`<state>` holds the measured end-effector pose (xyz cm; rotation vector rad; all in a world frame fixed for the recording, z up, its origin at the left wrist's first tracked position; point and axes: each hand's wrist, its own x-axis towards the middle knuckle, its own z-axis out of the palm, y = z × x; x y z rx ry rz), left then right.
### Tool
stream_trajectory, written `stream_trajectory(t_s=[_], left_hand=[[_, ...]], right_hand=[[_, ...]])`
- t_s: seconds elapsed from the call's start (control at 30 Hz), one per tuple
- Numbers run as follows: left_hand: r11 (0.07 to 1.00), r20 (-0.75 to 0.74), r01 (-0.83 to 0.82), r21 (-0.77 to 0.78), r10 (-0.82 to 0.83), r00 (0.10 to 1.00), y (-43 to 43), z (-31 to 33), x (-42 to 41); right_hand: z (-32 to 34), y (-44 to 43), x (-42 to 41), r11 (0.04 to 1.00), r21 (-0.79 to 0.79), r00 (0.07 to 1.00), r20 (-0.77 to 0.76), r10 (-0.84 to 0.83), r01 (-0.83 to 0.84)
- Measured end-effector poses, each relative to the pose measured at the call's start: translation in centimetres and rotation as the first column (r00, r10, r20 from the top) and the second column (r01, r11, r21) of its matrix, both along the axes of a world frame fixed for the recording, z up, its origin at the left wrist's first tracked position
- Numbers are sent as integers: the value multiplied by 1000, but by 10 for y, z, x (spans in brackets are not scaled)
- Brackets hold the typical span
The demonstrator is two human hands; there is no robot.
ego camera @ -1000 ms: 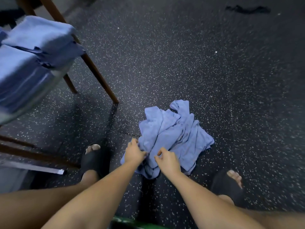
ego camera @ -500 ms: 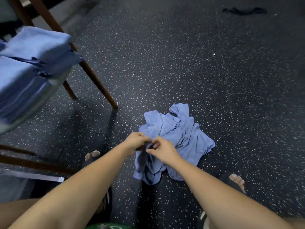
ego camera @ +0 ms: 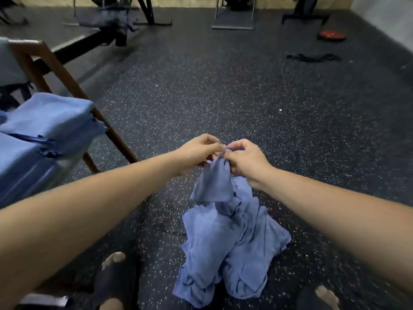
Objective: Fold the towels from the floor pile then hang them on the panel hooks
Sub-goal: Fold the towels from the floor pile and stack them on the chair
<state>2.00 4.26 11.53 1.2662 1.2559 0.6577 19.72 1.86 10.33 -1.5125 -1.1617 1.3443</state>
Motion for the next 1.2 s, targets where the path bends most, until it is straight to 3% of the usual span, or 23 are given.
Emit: stream_trajectory(t_s=[0.1,0.3,0.4,0.57,0.77,0.87,1.0,1.2], left_hand=[[985,-107,38,168,-20,994,19,33,9],[908,-97,69,412,-32,995,41,69,13],[800,-243,179,573,-43,969,43,70,14],[508,-476,375,776,80,876,50,64,28],[406,-454,348,845,199,869,51,81,42],[431,-384,268,861,207,900,46,99,40],[666,-159,-20,746,208,965,33,134,34],[714,-84,-114,691,235,968,22,177,34]], right_hand=[[44,30,13,999,-33,994,-103,-44,40],[92,79,35,999,-39,953,-302,-27,16],[104,101,43,997,-70,936,-350,-38,14],[132,116,58,992,-122,900,-429,-71,20],[146,110,61,988,-152,836,-541,-91,9],[153,99,60,989,-138,827,-551,-114,44],[168,74,61,993,-102,813,-572,-110,63],[192,24,49,987,46,907,-389,159,-154]])
